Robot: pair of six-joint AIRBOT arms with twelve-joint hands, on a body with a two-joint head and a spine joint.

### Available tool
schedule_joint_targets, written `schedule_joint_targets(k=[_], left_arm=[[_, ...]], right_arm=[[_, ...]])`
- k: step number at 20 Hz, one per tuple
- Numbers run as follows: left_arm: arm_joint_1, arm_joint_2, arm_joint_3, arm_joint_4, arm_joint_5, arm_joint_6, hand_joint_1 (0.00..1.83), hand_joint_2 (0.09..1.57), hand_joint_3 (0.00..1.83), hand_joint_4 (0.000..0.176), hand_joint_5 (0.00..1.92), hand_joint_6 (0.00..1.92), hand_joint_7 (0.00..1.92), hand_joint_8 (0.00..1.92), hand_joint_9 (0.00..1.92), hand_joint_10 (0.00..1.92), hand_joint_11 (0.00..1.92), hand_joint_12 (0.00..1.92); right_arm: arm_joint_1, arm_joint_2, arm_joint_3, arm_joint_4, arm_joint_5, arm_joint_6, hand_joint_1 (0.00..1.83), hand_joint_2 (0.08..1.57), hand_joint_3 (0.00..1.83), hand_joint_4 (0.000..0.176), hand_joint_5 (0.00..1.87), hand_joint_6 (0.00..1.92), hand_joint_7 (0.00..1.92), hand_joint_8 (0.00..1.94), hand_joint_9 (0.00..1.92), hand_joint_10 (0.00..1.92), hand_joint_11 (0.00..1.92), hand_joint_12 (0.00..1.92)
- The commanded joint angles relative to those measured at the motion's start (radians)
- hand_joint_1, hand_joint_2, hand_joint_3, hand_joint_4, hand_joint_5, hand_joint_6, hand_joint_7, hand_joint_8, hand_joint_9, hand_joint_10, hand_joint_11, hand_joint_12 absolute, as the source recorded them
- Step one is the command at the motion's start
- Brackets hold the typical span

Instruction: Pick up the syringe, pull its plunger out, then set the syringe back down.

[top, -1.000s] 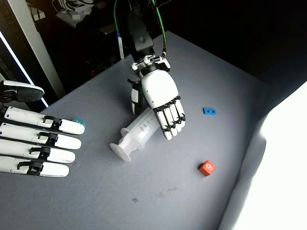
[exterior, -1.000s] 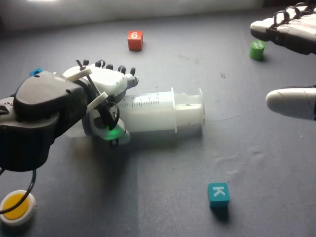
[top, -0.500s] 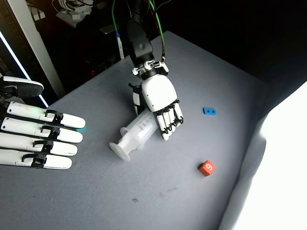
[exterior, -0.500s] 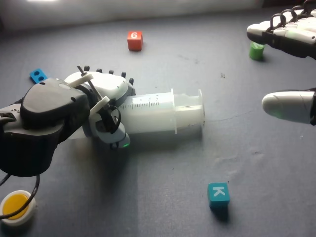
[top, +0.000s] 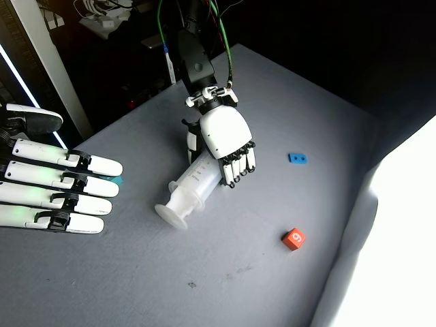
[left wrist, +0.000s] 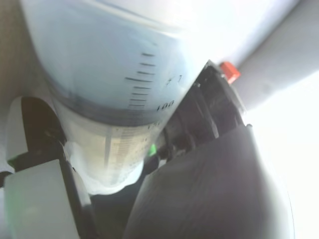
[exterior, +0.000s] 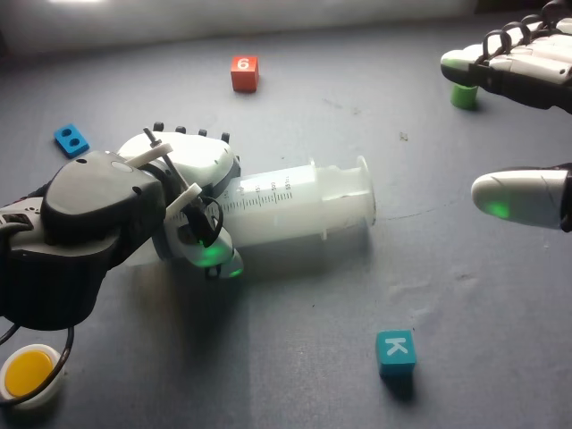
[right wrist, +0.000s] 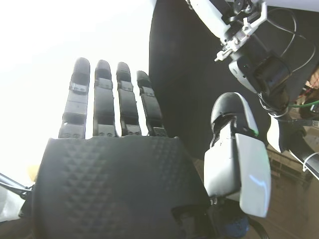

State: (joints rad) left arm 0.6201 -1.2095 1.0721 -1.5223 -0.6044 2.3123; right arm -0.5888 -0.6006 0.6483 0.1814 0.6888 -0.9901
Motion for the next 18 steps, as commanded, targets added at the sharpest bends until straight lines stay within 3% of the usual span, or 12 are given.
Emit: schedule_joint_targets(k=[1,3,7,10,15,16,18], left_arm=[[0.002,-0.006,-0.007,0.021,-0.011,-0.004,1.21,1.17,0.00,0.000,0.87,1.03,0.90,1.27,0.76,1.04,0.43,1.47],[-0.001,-0.001,-0.015,0.020,-0.011,-0.004,1.20,1.16,0.00,0.000,0.86,1.07,0.93,1.18,0.80,0.96,0.45,1.44],[-0.022,0.021,-0.033,0.009,-0.011,0.002,1.20,1.16,0.00,0.000,0.87,1.05,0.92,1.23,0.80,0.92,0.44,1.42],[-0.059,0.049,-0.051,-0.042,0.001,0.059,1.21,1.15,0.00,0.000,0.89,1.04,0.96,1.13,0.82,0.87,0.46,1.41],[-0.124,0.093,-0.086,-0.088,0.018,0.108,1.20,1.16,0.00,0.007,0.88,1.08,0.91,1.18,0.79,0.91,0.45,1.40],[-0.141,0.103,-0.094,-0.099,0.022,0.120,1.19,1.16,0.00,0.015,0.88,1.10,0.91,1.17,0.79,0.90,0.45,1.39],[-0.173,0.121,-0.112,-0.133,0.025,0.166,1.19,1.17,0.00,0.025,0.86,1.17,0.90,1.14,0.79,0.86,0.45,1.36]], right_arm=[[0.015,0.004,-0.006,-0.008,0.113,0.016,0.09,1.14,0.00,0.000,0.17,0.00,0.20,0.00,0.18,0.00,0.00,0.42],[0.015,0.004,-0.007,-0.008,0.107,0.020,0.06,1.15,0.00,0.000,0.14,0.00,0.17,0.00,0.15,0.00,0.00,0.35],[0.015,-0.001,-0.007,-0.008,0.095,0.026,0.09,1.14,0.00,0.000,0.17,0.00,0.20,0.00,0.19,0.01,0.00,0.46],[0.032,-0.016,-0.002,0.006,0.084,0.026,0.13,1.12,0.00,0.000,0.16,0.00,0.19,0.00,0.18,0.00,0.00,0.42],[0.094,-0.047,0.009,0.096,0.007,0.021,0.22,0.95,0.00,0.000,0.08,0.00,0.13,0.00,0.13,0.00,0.00,0.34],[0.112,-0.058,0.015,0.121,-0.019,0.018,0.38,0.91,0.00,0.000,0.02,0.00,0.06,0.00,0.06,0.00,0.00,0.17],[0.135,-0.078,0.030,0.153,-0.029,0.014,0.67,0.87,0.00,0.000,0.01,0.00,0.04,0.00,0.04,0.00,0.00,0.08]])
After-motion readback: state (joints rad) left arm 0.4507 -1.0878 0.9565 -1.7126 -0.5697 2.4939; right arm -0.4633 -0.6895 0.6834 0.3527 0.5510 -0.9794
